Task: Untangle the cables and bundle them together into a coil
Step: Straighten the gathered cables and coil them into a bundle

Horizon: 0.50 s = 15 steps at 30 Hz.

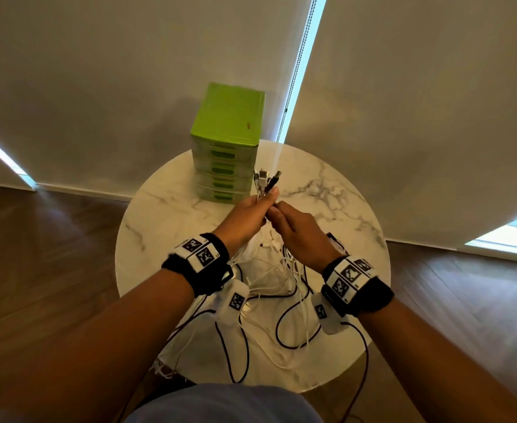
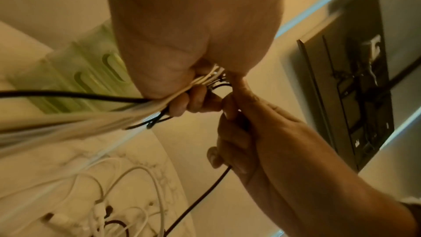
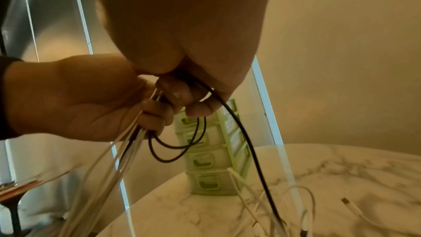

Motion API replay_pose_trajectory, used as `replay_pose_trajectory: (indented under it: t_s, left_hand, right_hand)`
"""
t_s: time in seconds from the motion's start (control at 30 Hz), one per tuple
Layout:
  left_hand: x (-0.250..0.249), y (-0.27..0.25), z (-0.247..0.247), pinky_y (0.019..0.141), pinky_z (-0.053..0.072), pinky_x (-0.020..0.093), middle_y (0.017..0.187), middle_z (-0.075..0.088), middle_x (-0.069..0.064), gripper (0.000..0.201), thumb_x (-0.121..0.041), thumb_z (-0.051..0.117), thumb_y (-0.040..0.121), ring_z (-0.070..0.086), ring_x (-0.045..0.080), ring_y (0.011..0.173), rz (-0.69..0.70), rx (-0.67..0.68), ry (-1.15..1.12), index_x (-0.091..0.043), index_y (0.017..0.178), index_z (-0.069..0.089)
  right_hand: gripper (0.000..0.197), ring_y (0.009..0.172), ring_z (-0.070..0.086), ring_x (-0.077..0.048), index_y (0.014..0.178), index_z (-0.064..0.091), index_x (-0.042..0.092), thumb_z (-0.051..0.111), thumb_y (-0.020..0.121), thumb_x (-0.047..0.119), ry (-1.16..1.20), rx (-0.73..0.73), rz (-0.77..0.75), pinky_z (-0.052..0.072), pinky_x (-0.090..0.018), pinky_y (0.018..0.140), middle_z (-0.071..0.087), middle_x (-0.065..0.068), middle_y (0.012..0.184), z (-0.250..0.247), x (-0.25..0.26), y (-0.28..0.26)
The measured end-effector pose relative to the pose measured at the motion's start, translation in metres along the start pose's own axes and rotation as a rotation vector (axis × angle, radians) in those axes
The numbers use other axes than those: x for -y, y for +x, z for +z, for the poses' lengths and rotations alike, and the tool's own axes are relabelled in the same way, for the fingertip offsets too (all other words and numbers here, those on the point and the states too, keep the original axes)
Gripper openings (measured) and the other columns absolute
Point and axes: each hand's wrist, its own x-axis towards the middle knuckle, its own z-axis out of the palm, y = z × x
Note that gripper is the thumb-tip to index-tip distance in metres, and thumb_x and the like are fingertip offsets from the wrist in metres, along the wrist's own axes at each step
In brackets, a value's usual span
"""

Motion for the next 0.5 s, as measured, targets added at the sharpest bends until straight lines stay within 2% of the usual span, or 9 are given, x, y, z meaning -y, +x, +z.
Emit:
replay_pose_trajectory:
  t_s: [0.03,0.1,0.13,0.2,0.3,0.37,0.43,0.5]
  left_hand:
    - [0.000,0.002,0.000,0.057,0.040,0.017,0.065,0.055,-0.010,0.034,-0.043,0.052,0.103,0.051,0.002,0.057,0.020,-0.015,-0.008,-0.020,0.079,0.058]
    - [0.001,0.006,-0.006,0.063,0.039,0.027,0.073,0.055,-0.007,0.026,-0.044,0.054,0.101,0.049,0.009,0.066,0.064,-0.071,0.005,-0.024,0.086,0.060]
    - [0.000,0.008,-0.010,0.063,0.038,0.029,0.076,0.056,-0.006,0.024,-0.045,0.054,0.099,0.047,0.011,0.066,0.081,-0.105,0.001,-0.025,0.087,0.060]
    - [-0.004,0.011,-0.017,0.058,0.036,0.025,0.081,0.061,-0.004,0.022,-0.038,0.050,0.104,0.043,0.009,0.060,0.109,-0.163,-0.047,-0.020,0.095,0.059]
    - [-0.010,0.012,-0.025,0.051,0.032,0.019,0.081,0.065,-0.003,0.017,-0.027,0.043,0.108,0.036,0.007,0.052,0.162,-0.196,-0.104,-0.013,0.108,0.054]
    - [-0.015,0.011,-0.032,0.051,0.035,0.017,0.077,0.061,0.000,0.015,-0.024,0.041,0.109,0.040,0.004,0.051,0.215,-0.245,-0.151,-0.015,0.113,0.052]
    - [-0.021,0.012,-0.041,0.051,0.037,0.015,0.078,0.053,0.002,0.015,-0.024,0.040,0.110,0.044,0.000,0.051,0.268,-0.274,-0.204,-0.019,0.119,0.051]
    - [-0.027,0.012,-0.050,0.052,0.034,0.018,0.076,0.049,0.000,0.018,-0.025,0.039,0.110,0.042,0.000,0.052,0.309,-0.282,-0.218,-0.020,0.124,0.050]
  right_hand:
    - [0.030,0.064,0.053,-0.002,0.090,0.056,0.019,0.038,0.109,0.033,0.036,0.015,-0.006,0.040,-0.017,0.064,0.056,0.011,0.073,0.000,-0.001,-0.001]
    - [0.038,0.060,0.052,-0.007,0.085,0.056,0.016,0.037,0.109,0.038,0.147,0.097,0.039,0.044,-0.023,0.065,0.056,0.003,0.068,-0.001,-0.007,-0.004]
    - [0.042,0.060,0.054,-0.011,0.084,0.057,0.013,0.037,0.109,0.041,0.183,0.154,0.062,0.046,-0.027,0.066,0.057,-0.002,0.067,-0.001,-0.013,-0.007]
    - [0.045,0.066,0.059,-0.015,0.083,0.057,0.012,0.036,0.109,0.042,0.175,0.238,0.090,0.049,-0.031,0.073,0.062,-0.008,0.070,0.000,-0.029,-0.012]
    - [0.043,0.075,0.062,-0.016,0.083,0.058,0.014,0.035,0.109,0.040,0.119,0.270,0.133,0.049,-0.033,0.080,0.068,-0.005,0.077,0.002,-0.057,-0.017]
    - [0.042,0.080,0.063,-0.014,0.083,0.059,0.017,0.034,0.109,0.040,0.063,0.317,0.187,0.048,-0.032,0.083,0.070,-0.002,0.081,0.004,-0.076,-0.020]
    - [0.041,0.085,0.064,-0.015,0.085,0.062,0.020,0.035,0.108,0.040,-0.022,0.380,0.213,0.049,-0.037,0.090,0.070,0.004,0.084,0.009,-0.092,-0.024]
    - [0.041,0.087,0.065,-0.015,0.087,0.063,0.018,0.036,0.108,0.039,-0.050,0.357,0.216,0.049,-0.041,0.093,0.070,0.005,0.085,0.012,-0.103,-0.026]
